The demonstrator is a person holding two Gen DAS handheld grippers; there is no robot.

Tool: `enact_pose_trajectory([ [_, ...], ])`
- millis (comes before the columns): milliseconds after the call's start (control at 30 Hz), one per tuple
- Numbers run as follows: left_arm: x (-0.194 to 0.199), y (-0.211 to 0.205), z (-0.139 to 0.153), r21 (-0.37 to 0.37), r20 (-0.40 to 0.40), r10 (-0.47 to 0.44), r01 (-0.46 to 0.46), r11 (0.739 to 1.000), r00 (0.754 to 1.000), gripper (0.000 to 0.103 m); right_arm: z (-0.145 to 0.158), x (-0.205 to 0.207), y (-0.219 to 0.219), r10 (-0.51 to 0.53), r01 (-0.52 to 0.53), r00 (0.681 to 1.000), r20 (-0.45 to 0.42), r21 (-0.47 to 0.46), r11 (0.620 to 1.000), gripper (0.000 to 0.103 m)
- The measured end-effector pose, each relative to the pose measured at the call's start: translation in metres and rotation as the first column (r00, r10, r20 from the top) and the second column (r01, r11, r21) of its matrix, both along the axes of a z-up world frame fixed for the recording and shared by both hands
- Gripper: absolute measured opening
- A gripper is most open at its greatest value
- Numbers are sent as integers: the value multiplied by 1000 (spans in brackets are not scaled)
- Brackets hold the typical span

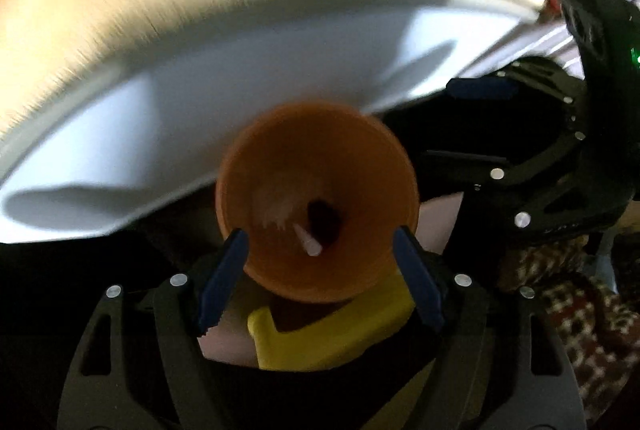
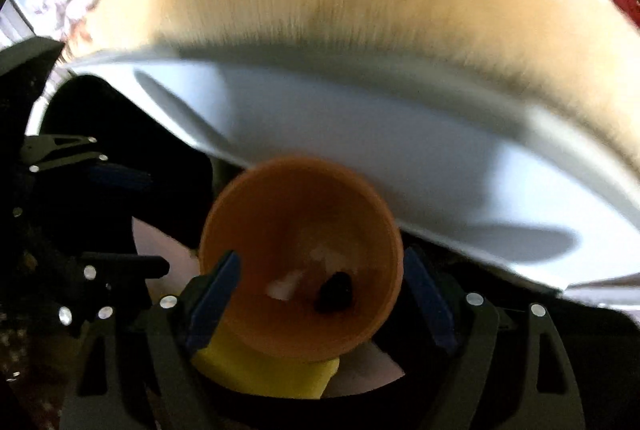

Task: Collect trash
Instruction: 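Carry the toothpaste tube to the orange bin and open the left tool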

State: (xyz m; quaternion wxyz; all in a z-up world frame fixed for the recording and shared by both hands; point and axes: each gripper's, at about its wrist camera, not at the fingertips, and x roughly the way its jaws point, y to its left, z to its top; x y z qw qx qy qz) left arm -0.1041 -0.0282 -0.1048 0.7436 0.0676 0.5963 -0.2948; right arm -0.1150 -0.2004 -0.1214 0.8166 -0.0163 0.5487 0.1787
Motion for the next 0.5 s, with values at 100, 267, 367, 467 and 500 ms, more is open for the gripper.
enact_pose_trajectory([
  [100, 3, 3, 33, -38, 137, 26, -21, 999, 990, 73, 38, -4, -15, -28, 19, 989, 148, 62, 998, 82],
  [267, 17, -7, 102, -119, 390, 83, -39, 992, 917, 75, 101, 10, -51, -146, 89, 907, 394, 159, 983, 84],
  [367, 30, -16, 119, -139, 439, 110, -54, 989, 892, 77, 130, 29, -77, -212, 193, 819, 534, 92, 977, 85],
  [467, 44, -26, 125, -157, 444, 111, -44, 987, 889, 77, 144, 61, -106, -238, 265, 774, 587, 42, 963, 85],
  [500, 47, -29, 125, -157, 445, 104, -37, 987, 889, 77, 146, 77, -116, -241, 287, 775, 585, 14, 958, 85],
])
